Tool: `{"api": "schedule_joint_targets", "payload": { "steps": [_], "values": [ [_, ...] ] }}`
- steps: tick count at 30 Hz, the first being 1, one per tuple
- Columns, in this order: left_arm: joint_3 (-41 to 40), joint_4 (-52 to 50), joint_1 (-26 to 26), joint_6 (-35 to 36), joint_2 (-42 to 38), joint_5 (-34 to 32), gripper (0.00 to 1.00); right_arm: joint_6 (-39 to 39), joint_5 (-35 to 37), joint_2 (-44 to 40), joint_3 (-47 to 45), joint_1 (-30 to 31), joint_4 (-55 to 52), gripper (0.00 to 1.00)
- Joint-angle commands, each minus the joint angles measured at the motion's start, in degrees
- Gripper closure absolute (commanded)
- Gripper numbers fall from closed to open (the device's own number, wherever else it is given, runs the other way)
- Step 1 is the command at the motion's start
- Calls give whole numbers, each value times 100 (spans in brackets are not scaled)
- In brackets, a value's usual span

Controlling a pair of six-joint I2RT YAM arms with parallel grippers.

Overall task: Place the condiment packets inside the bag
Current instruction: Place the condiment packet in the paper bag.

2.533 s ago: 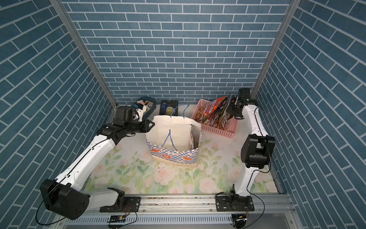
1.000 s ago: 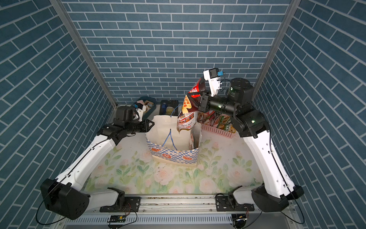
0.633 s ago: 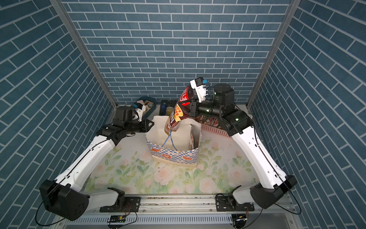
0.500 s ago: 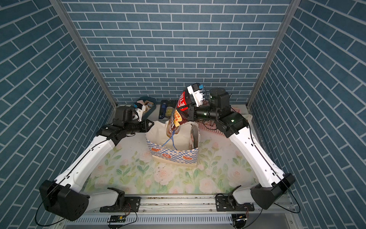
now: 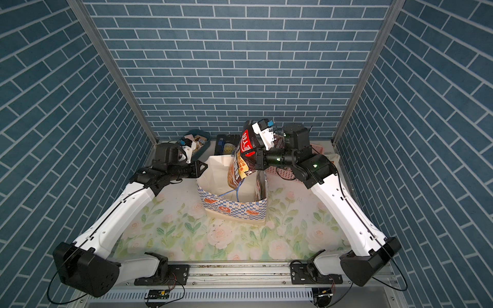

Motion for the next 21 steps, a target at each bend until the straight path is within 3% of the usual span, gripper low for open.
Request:
{"api": "schedule_joint_targets", "payload": {
  "steps": [1, 21],
  "values": [
    [12, -19, -13, 20, -10, -49, 72, -386, -396, -300, 336, 17, 174, 100],
    [-11, -21, -13, 10, -15, -85, 72, -855, -276, -72, -42, 15, -551, 100]
  ]
}}
